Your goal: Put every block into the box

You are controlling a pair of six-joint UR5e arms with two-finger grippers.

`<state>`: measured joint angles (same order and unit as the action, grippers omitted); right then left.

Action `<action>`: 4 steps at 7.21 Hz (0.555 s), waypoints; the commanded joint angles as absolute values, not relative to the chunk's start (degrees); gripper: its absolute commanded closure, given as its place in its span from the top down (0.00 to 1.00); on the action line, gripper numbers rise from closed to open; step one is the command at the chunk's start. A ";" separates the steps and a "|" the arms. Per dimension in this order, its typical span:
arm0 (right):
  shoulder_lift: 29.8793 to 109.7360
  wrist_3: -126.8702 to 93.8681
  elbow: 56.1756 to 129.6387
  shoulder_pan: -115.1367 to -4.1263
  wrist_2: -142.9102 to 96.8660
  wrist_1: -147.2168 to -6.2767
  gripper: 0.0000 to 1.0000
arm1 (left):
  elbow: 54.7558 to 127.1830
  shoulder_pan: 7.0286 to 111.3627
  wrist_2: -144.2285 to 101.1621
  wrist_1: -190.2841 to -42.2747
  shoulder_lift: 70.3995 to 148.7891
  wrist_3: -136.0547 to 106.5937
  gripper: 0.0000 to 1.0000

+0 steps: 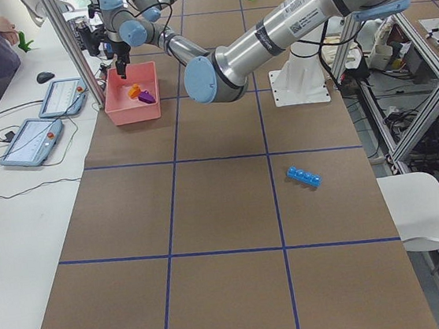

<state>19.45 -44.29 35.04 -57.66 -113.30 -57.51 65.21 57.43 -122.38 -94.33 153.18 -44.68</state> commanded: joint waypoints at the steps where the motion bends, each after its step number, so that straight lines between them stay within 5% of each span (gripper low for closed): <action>1: 18.90 -47.36 34.98 -51.26 -104.35 -54.60 0.00 | 82.98 59.41 -122.52 -87.64 139.38 -38.61 1.00; 2: 18.90 -47.98 34.89 -50.02 -102.24 -54.58 0.00 | 91.15 59.59 -122.52 -85.02 132.43 -35.71 1.00; 3: 18.90 -48.68 34.89 -49.84 -102.22 -54.58 0.57 | 97.06 59.50 -122.43 -83.95 126.27 -34.03 1.00; 4: 18.90 -49.91 34.98 -49.75 -102.56 -54.58 1.00 | 102.08 59.41 -122.17 -84.02 120.38 -33.93 1.00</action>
